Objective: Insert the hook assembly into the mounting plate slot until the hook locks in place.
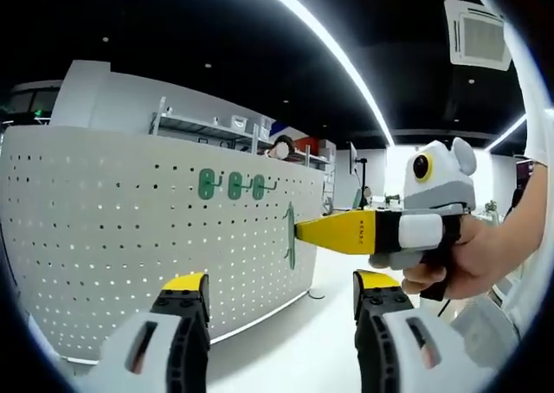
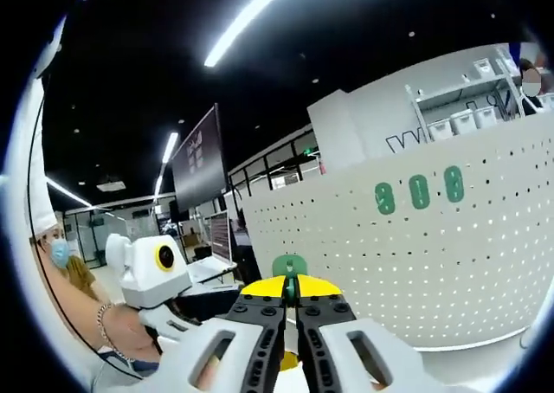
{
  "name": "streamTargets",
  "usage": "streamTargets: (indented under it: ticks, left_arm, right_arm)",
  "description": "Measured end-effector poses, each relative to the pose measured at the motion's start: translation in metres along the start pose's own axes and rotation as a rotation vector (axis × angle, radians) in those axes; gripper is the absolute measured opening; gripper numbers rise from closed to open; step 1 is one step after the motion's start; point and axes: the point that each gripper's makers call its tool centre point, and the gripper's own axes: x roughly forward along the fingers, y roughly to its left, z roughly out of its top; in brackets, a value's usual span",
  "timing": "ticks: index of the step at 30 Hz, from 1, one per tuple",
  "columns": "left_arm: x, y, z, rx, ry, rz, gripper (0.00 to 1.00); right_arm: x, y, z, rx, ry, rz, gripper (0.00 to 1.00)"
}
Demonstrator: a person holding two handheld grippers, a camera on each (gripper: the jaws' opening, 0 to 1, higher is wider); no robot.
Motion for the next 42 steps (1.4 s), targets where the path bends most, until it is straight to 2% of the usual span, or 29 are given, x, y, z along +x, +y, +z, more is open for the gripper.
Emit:
streamTargets:
  ticks: [19,42]
  left_arm:
    - [-0.009,0.009,-0.002,0.009,0.011,0.027,0.69]
    - [-0.039,0.029,-0.011,-0.006,0.029,0.112,0.69]
  right_arm:
    - [-0.010,-0.046,0.022,-0.007,-0.032,-0.083,0.00]
    - [-0.020,-0.113,0.049,-0.038,-0.063,-0.212,0.00]
